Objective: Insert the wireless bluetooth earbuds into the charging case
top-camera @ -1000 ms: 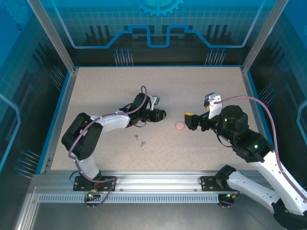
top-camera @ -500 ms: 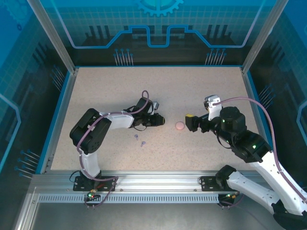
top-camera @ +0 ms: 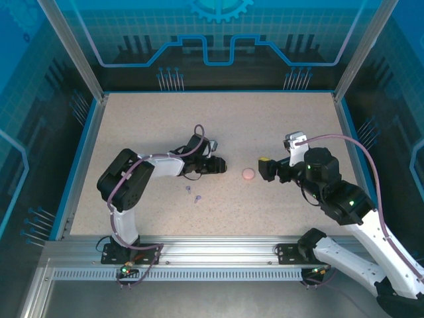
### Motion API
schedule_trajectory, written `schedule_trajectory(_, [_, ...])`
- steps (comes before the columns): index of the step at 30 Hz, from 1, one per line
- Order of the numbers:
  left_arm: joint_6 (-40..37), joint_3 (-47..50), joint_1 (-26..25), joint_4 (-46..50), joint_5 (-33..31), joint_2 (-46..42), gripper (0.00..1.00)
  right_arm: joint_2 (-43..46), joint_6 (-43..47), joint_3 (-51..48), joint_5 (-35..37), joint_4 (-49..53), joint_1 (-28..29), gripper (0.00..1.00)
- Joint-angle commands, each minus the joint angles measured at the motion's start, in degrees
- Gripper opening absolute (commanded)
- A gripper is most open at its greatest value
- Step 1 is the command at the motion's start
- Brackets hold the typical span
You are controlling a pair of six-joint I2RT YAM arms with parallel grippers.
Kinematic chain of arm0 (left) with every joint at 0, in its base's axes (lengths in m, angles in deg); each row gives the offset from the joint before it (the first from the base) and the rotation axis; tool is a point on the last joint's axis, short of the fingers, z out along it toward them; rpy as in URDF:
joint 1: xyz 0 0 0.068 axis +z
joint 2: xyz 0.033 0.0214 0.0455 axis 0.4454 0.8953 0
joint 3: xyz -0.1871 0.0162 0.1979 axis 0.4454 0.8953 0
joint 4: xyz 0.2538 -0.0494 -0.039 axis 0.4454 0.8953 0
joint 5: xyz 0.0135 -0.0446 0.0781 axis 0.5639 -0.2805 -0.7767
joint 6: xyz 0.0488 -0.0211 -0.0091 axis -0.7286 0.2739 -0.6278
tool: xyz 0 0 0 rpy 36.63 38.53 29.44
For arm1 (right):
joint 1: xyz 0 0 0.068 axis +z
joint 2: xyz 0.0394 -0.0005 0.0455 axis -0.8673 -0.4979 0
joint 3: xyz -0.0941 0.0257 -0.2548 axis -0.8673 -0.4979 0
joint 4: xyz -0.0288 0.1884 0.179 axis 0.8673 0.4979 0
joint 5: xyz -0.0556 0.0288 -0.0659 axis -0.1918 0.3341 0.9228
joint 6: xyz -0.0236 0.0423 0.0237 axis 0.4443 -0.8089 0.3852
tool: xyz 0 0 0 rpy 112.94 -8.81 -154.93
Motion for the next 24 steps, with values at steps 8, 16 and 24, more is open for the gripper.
schedule_trajectory(8, [-2.2, 2.6, 1.2, 1.6, -6.0, -5.6, 0.54, 5.0, -3.4, -6.1, 5.0, -3.6, -2.4, 1.00])
schedule_trajectory(16, [-5.4, 7.6, 1.3, -1.4, -11.7, -17.5, 0.56, 5.9, -6.7, -12.0, 6.6, -6.6, -6.1, 1.00])
schedule_trajectory(24, [-8.3, 17.1, 1.3, -8.8, -19.0, -34.4, 0.63, 4.0, -10.1, -16.2, 0.0, -10.3, -9.8, 1.00])
